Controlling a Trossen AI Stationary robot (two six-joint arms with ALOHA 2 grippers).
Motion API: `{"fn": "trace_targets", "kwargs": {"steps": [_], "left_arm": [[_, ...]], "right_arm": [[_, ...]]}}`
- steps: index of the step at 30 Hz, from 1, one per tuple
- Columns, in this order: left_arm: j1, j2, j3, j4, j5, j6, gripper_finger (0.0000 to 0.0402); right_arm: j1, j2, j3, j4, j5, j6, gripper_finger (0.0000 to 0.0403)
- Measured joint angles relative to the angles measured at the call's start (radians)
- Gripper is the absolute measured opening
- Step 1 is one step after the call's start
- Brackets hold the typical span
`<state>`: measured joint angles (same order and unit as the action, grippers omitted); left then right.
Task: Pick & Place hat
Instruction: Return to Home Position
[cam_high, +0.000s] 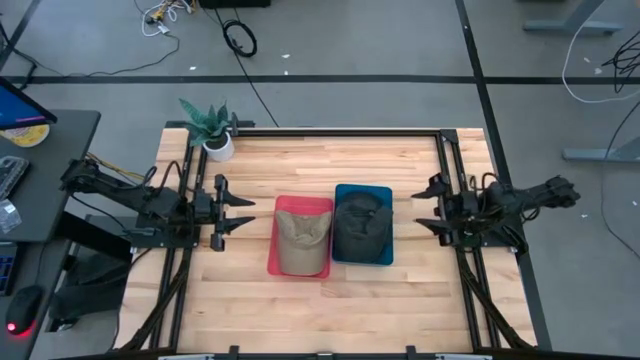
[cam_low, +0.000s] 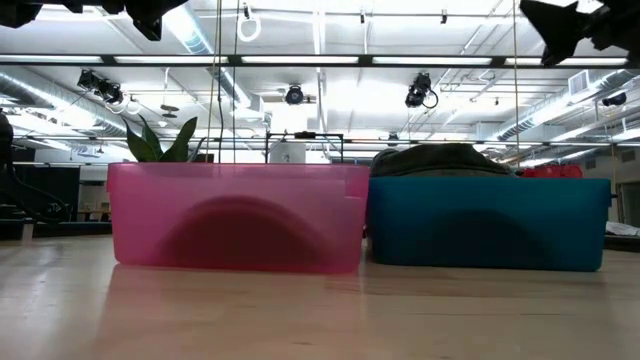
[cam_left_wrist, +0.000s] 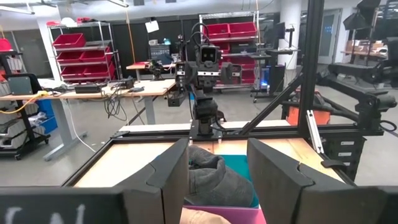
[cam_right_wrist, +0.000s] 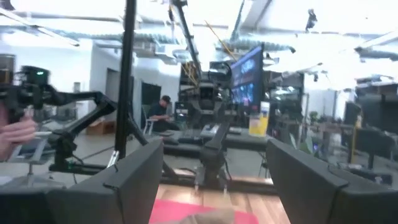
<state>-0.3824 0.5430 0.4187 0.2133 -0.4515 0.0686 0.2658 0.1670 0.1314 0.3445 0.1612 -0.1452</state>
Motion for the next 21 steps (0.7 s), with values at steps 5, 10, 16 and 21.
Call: {"fn": "trace_targets", "kwargs": {"steps": [5, 10, 16, 21], "left_arm": [[0.000, 0.000, 0.000, -0.002, 0.000, 0.004, 0.0169], [0.000, 0.000, 0.000, -0.002, 0.000, 0.021, 0.0169], [0.017, 0.018, -0.001, -0.004, 0.000, -0.065, 0.0169], [0.025, 0.069, -0.115, 0.199, 0.003, -0.062, 0.0169]], "right_arm": [[0.000, -0.122, 0.000, -0.098, -0.057, -0.042, 0.0288], [-0.001, -0.167, -0.065, -0.049, -0.073, -0.037, 0.0288], [-0.007, -0.166, -0.116, 0.009, -0.083, -0.011, 0.0288], [-0.007, -0.166, -0.114, -0.002, -0.075, -0.013, 0.0288]]}}
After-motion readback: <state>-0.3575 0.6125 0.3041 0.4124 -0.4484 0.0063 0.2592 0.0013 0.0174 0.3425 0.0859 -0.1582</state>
